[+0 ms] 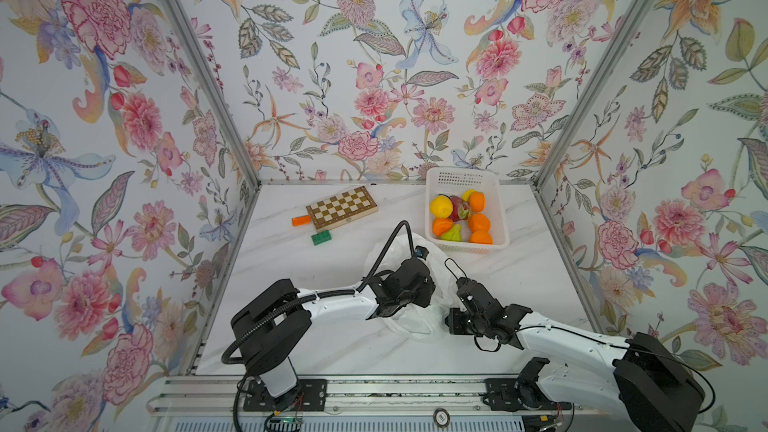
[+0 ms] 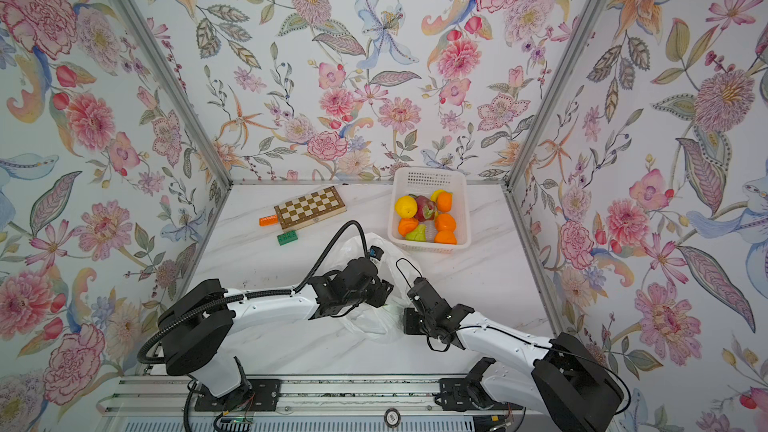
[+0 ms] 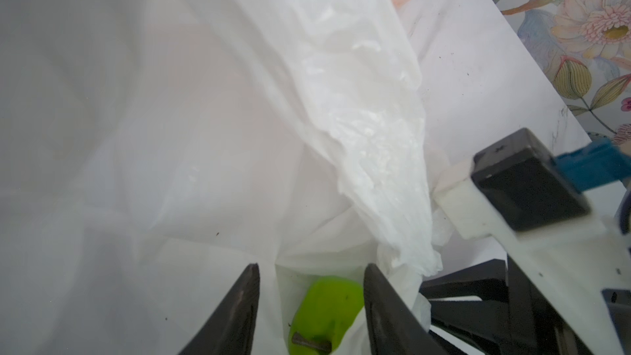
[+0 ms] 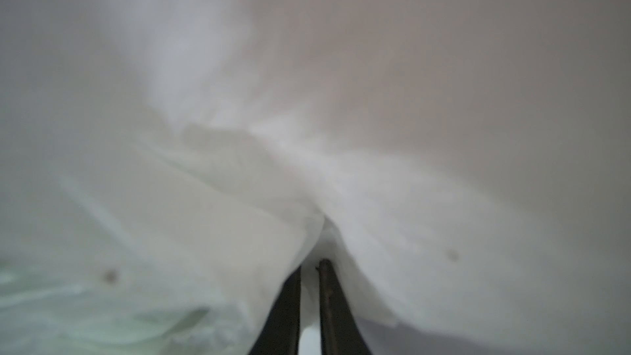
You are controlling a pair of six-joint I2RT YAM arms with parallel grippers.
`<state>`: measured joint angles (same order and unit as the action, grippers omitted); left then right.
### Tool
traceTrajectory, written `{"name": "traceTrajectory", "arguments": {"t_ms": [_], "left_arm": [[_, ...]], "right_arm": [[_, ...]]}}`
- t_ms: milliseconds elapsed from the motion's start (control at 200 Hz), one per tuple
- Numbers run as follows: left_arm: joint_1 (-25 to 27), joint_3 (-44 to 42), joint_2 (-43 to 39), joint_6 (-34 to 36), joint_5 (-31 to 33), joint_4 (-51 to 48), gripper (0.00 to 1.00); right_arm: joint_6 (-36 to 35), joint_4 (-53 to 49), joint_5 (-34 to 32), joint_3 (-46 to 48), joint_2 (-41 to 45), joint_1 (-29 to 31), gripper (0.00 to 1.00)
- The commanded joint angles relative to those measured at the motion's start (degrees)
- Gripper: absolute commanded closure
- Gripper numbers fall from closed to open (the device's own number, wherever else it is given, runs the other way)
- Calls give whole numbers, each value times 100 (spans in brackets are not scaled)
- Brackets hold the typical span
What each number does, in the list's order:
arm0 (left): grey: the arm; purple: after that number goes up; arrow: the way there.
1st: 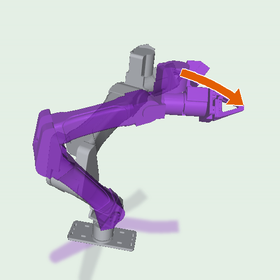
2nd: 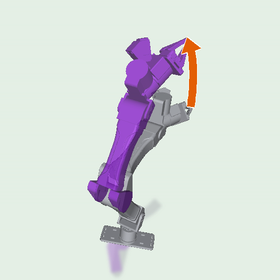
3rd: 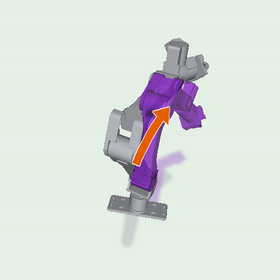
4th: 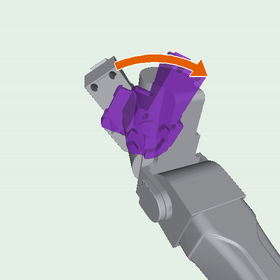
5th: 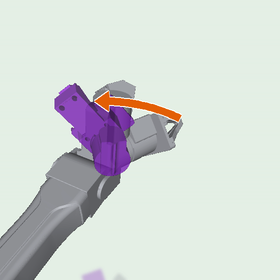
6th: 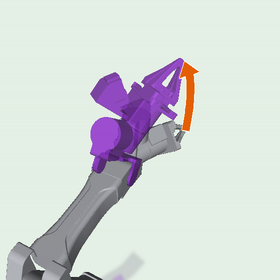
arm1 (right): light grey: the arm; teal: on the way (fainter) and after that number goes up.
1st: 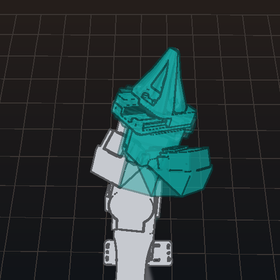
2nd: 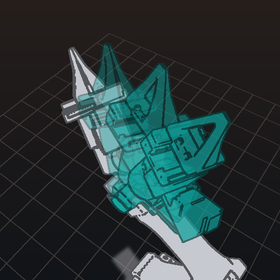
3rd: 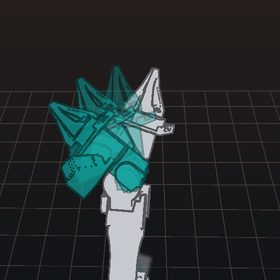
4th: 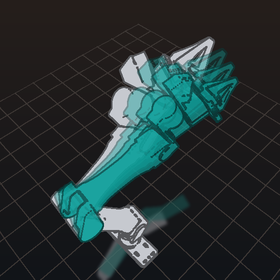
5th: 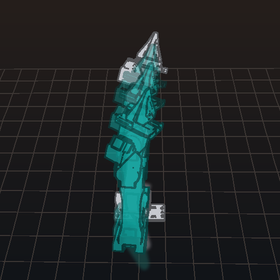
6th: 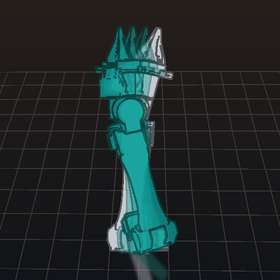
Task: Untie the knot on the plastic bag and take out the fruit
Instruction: 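Grasp the green pepper at the bag bottom with the left gripper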
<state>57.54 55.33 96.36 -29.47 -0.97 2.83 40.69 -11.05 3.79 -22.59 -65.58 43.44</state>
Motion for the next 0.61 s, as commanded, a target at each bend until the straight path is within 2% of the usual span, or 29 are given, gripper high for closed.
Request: {"name": "traceTrajectory", "arguments": {"t_ms": [0,125,220,265,290,335,480,600], "left_arm": [[-76,-175,2,-45,-313,246,49],[-181,-416,-230,-122,-593,298,49],[-180,-462,-327,39,-1654,522,49],[-117,-491,-344,-16,-1861,572,49],[-71,-519,-362,-40,-1865,586,49],[-10,-601,-382,-47,-1756,587,48],[114,-789,-247,-17,-1228,469,48],[280,-856,-71,149,-1105,637,47]], "right_arm": [[-248,-129,-326,98,103,33,86],[-306,-223,-355,120,162,15,83],[-214,-252,-374,123,207,-2,68],[-184,-142,-205,99,278,-2,57],[-122,-82,-106,85,363,-6,51],[47,-45,73,50,548,-31,47],[517,-651,98,-177,1279,-160,46],[679,-1064,305,-302,1769,-407,44]]}}
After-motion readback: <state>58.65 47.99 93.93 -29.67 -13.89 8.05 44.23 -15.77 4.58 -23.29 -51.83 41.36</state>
